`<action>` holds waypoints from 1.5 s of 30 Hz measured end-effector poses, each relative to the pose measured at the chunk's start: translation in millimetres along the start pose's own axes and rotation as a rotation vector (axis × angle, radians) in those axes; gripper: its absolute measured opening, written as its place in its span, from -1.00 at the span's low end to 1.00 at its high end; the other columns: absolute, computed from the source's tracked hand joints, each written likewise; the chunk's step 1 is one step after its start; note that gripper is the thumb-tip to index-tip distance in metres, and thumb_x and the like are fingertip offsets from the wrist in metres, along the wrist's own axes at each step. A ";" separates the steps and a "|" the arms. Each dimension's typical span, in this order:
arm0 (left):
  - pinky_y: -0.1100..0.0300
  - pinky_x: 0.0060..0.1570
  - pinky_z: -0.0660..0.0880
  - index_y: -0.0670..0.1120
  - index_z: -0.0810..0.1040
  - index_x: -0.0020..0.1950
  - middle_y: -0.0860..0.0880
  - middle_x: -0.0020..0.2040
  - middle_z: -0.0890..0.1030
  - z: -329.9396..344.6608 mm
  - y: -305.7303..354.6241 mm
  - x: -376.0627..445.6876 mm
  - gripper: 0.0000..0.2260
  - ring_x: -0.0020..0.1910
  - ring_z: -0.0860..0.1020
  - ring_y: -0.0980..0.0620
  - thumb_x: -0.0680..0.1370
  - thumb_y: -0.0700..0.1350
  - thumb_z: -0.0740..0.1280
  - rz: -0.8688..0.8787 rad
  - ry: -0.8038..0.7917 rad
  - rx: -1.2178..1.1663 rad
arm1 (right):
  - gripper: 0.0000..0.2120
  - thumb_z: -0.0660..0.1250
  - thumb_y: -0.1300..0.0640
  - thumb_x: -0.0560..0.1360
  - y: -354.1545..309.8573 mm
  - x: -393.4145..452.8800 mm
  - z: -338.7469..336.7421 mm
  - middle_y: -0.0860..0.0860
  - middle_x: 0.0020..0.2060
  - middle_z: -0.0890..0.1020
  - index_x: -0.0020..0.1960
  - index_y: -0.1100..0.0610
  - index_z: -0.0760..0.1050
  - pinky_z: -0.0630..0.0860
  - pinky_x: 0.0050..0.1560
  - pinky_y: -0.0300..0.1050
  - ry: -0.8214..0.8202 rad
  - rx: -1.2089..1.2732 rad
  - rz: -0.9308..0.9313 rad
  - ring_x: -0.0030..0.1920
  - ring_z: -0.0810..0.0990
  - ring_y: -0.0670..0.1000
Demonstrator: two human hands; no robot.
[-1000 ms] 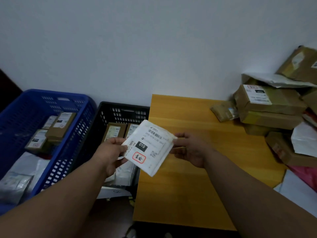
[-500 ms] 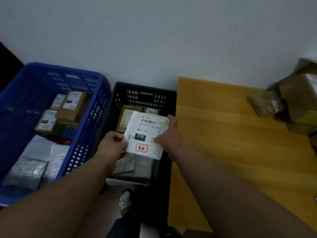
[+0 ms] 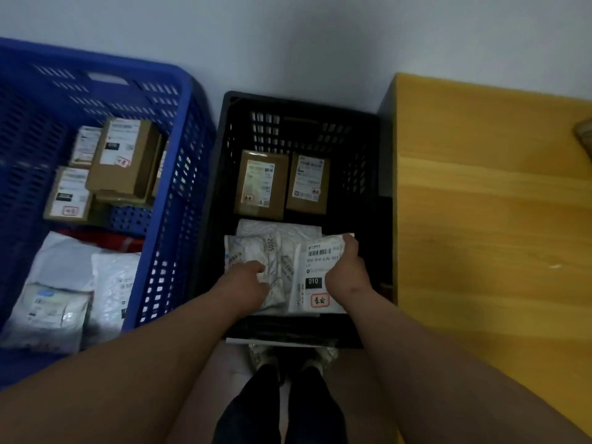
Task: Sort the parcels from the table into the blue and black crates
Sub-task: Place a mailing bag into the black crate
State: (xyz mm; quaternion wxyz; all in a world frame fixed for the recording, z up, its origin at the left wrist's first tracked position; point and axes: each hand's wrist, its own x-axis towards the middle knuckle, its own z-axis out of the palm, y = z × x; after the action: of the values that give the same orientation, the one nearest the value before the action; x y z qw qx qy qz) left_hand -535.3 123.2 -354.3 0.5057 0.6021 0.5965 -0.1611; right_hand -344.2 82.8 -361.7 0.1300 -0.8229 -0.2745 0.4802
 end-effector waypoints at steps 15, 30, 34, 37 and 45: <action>-0.36 0.40 -0.05 0.29 0.06 0.53 -0.03 0.55 -0.37 50.7 -51.7 102.1 -0.39 0.52 -0.32 -0.18 0.56 0.11 0.29 0.142 -0.257 0.936 | -0.44 0.21 0.10 0.59 65.9 79.2 82.3 0.10 0.50 0.09 0.54 -0.09 0.14 0.17 0.27 -0.17 0.013 -0.182 0.192 0.41 0.14 0.11; -0.05 0.52 0.02 0.20 0.11 0.55 -0.03 0.58 -0.22 43.5 -41.7 90.6 -0.40 0.54 -0.05 -0.19 0.56 0.16 0.27 0.016 -0.258 0.629 | -0.03 0.35 -0.03 0.51 52.6 60.4 75.7 0.14 0.48 0.23 0.55 -0.11 -0.37 0.37 0.38 0.03 -0.456 -0.557 0.074 0.37 0.36 0.17; 0.05 0.51 0.05 0.14 0.10 0.56 -0.06 0.59 -0.18 39.5 -29.3 73.5 -0.40 0.54 0.02 -0.17 0.58 0.17 0.24 -0.026 -0.206 0.506 | -0.17 0.33 0.01 0.54 34.0 50.0 63.4 0.16 0.43 0.32 0.59 0.06 -0.14 0.42 0.32 -0.06 -0.484 -0.482 0.018 0.33 0.42 0.14; 0.06 0.50 0.08 0.12 0.08 0.57 -0.07 0.59 -0.13 33.3 -16.9 52.7 -0.41 0.54 0.04 -0.16 0.59 0.16 0.22 -0.013 -0.132 0.479 | -0.33 0.31 0.03 0.55 18.2 36.3 48.8 0.16 0.36 0.39 0.54 0.11 0.07 0.44 0.28 -0.08 -0.485 -0.454 -0.077 0.28 0.45 0.13; 0.02 0.46 0.19 0.04 0.09 0.58 -0.09 0.59 0.00 16.5 43.1 -27.6 -0.40 0.53 0.10 -0.14 0.60 0.12 0.23 0.001 0.108 0.363 | -0.50 0.24 0.04 0.59 -23.9 -21.0 -23.7 0.15 0.28 0.48 0.46 0.15 0.22 0.44 0.02 -0.18 -0.380 -0.443 -0.353 0.20 0.50 0.12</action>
State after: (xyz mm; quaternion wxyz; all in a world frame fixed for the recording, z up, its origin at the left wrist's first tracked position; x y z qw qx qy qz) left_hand -497.1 104.2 -321.5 0.3561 0.6914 0.5836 -0.2334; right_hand -339.8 91.3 -323.2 -0.0244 -0.6665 -0.5299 0.5238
